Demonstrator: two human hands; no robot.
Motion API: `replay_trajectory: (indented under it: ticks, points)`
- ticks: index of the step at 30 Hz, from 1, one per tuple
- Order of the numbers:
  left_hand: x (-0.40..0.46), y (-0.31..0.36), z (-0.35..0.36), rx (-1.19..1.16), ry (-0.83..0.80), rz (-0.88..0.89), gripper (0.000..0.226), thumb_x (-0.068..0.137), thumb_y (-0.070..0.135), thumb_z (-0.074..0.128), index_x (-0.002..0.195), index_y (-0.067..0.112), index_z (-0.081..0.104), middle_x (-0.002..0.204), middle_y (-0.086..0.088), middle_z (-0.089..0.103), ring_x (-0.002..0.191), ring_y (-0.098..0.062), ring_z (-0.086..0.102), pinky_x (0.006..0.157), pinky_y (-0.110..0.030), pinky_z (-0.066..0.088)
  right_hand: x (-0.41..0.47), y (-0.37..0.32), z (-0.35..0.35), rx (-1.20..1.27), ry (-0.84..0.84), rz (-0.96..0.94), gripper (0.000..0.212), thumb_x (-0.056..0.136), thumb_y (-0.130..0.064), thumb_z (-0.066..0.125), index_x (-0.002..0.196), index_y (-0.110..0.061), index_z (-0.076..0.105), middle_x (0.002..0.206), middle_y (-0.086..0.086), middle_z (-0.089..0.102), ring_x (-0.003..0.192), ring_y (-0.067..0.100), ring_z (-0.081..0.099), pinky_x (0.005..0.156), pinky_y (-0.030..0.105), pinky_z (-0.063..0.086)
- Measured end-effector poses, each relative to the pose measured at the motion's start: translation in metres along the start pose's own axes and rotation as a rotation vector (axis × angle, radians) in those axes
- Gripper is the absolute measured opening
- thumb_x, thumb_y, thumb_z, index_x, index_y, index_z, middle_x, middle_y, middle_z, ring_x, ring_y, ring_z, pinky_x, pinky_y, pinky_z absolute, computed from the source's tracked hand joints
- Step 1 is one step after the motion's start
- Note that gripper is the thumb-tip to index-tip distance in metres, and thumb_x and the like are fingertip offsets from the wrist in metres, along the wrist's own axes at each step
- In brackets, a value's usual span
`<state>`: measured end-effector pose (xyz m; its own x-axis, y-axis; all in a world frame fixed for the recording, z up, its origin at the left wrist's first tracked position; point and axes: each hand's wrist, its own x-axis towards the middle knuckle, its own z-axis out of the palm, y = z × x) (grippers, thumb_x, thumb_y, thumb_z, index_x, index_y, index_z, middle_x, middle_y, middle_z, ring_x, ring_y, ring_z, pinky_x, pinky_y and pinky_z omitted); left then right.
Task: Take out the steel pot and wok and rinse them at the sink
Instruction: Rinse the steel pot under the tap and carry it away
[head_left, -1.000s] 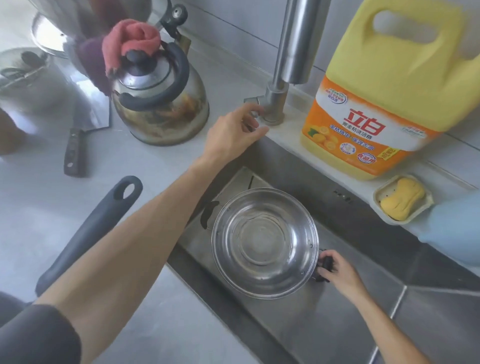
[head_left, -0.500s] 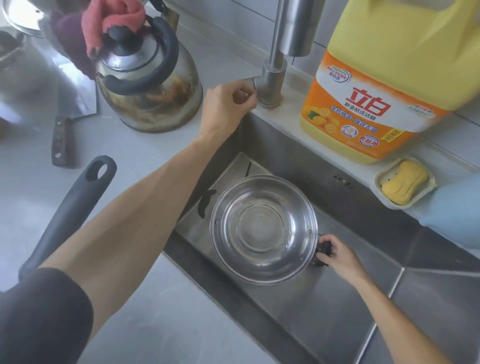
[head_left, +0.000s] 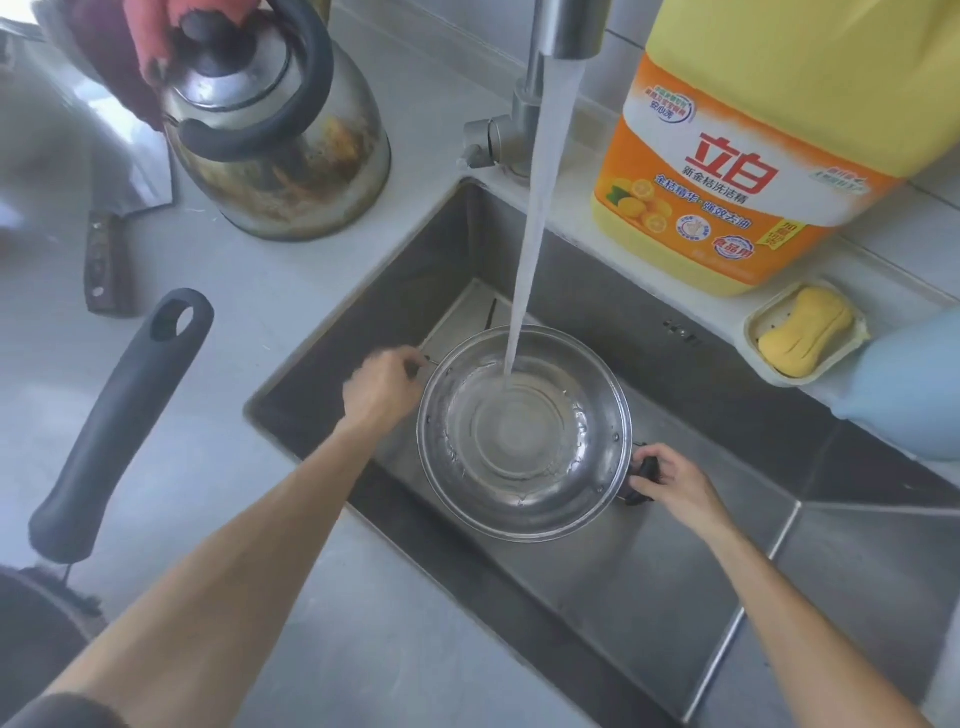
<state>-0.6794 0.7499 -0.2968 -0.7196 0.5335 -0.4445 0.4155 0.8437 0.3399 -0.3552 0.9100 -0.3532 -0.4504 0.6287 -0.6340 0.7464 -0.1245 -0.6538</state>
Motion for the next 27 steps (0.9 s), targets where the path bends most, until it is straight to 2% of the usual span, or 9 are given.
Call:
replay_trajectory:
  ticks: [3, 7, 9, 13, 17, 20, 24, 25, 27]
  points:
    - [0.005, -0.013, 0.010, -0.071, -0.227, -0.022, 0.036, 0.087, 0.024, 0.058, 0.123, 0.031, 0.059, 0.130, 0.001, 0.058, 0.118, -0.024, 0.054, 0.091, -0.029, 0.041, 0.001, -0.003, -0.001, -0.006, -0.006, -0.004, 0.032, 0.079, -0.002, 0.069, 0.079, -0.032, 0.060, 0.103, 0.010, 0.069, 0.083, 0.019, 0.064, 0.074, 0.027, 0.052]
    - [0.014, -0.017, 0.002, -0.140, -0.251, 0.047, 0.037, 0.085, 0.007, 0.054, 0.112, 0.031, 0.066, 0.124, 0.000, 0.063, 0.110, -0.021, 0.060, 0.089, -0.028, 0.048, 0.001, 0.002, -0.014, 0.014, -0.030, -0.008, 0.036, 0.081, -0.004, 0.068, 0.081, -0.039, 0.062, 0.098, 0.006, 0.068, 0.089, 0.031, 0.067, 0.090, 0.052, 0.052]
    - [0.009, -0.015, -0.006, -0.164, -0.189, 0.104, 0.040, 0.085, 0.007, 0.049, 0.109, 0.035, 0.066, 0.117, 0.000, 0.066, 0.103, -0.022, 0.063, 0.084, -0.027, 0.048, -0.002, 0.003, -0.023, 0.040, -0.033, -0.017, 0.032, 0.081, -0.007, 0.069, 0.087, -0.038, 0.064, 0.099, 0.006, 0.070, 0.086, 0.027, 0.069, 0.095, 0.054, 0.049]
    - [-0.011, -0.012, -0.022, -0.291, -0.066, 0.187, 0.035, 0.085, 0.016, 0.054, 0.110, 0.039, 0.065, 0.098, 0.002, 0.069, 0.091, -0.019, 0.064, 0.075, -0.025, 0.042, -0.028, -0.018, -0.042, 0.152, -0.049, -0.046, 0.032, 0.066, -0.042, 0.081, 0.095, -0.039, 0.068, 0.103, 0.006, 0.073, 0.083, 0.015, 0.070, 0.087, 0.031, 0.055]
    - [-0.027, -0.022, -0.031, -0.271, -0.103, 0.184, 0.028, 0.084, 0.026, 0.062, 0.108, 0.041, 0.062, 0.093, -0.001, 0.067, 0.090, -0.017, 0.060, 0.081, -0.029, 0.043, -0.048, -0.042, -0.063, 0.146, -0.036, -0.120, 0.027, 0.086, -0.011, 0.064, 0.110, -0.025, 0.065, 0.094, -0.006, 0.072, 0.076, -0.001, 0.067, 0.070, 0.006, 0.050]
    - [-0.036, -0.024, -0.029, -0.159, -0.285, 0.175, 0.023, 0.083, 0.029, 0.067, 0.094, 0.047, 0.059, 0.088, 0.003, 0.067, 0.086, -0.017, 0.060, 0.089, -0.036, 0.048, -0.056, -0.062, -0.079, 0.126, 0.002, -0.192, 0.027, 0.087, -0.014, 0.064, 0.107, -0.031, 0.066, 0.099, -0.008, 0.072, 0.080, -0.001, 0.066, 0.078, 0.006, 0.048]
    - [-0.049, -0.018, -0.026, -0.139, -0.295, 0.157, 0.037, 0.081, 0.021, 0.068, 0.080, 0.053, 0.049, 0.085, 0.005, 0.063, 0.083, -0.018, 0.060, 0.087, -0.035, 0.048, -0.067, -0.084, -0.092, 0.116, 0.021, -0.250, 0.044, 0.063, -0.056, 0.073, 0.103, -0.039, 0.066, 0.106, -0.010, 0.071, 0.089, 0.002, 0.067, 0.085, 0.015, 0.051]
    - [-0.051, -0.016, -0.027, -0.156, -0.257, 0.157, 0.034, 0.083, 0.019, 0.067, 0.084, 0.049, 0.051, 0.084, 0.005, 0.063, 0.083, -0.019, 0.060, 0.083, -0.033, 0.047, -0.070, -0.086, -0.093, 0.111, 0.028, -0.250, 0.044, 0.063, -0.054, 0.074, 0.103, -0.037, 0.066, 0.106, -0.010, 0.071, 0.091, 0.002, 0.068, 0.084, 0.014, 0.051]
    - [-0.053, -0.012, -0.035, -0.177, -0.158, 0.146, 0.029, 0.084, 0.016, 0.064, 0.097, 0.042, 0.059, 0.084, 0.001, 0.063, 0.083, -0.021, 0.060, 0.076, -0.029, 0.043, -0.073, -0.084, -0.091, 0.123, 0.042, -0.237, 0.026, 0.077, -0.026, 0.073, 0.103, -0.028, 0.065, 0.101, -0.012, 0.070, 0.090, -0.008, 0.065, 0.080, 0.004, 0.046]
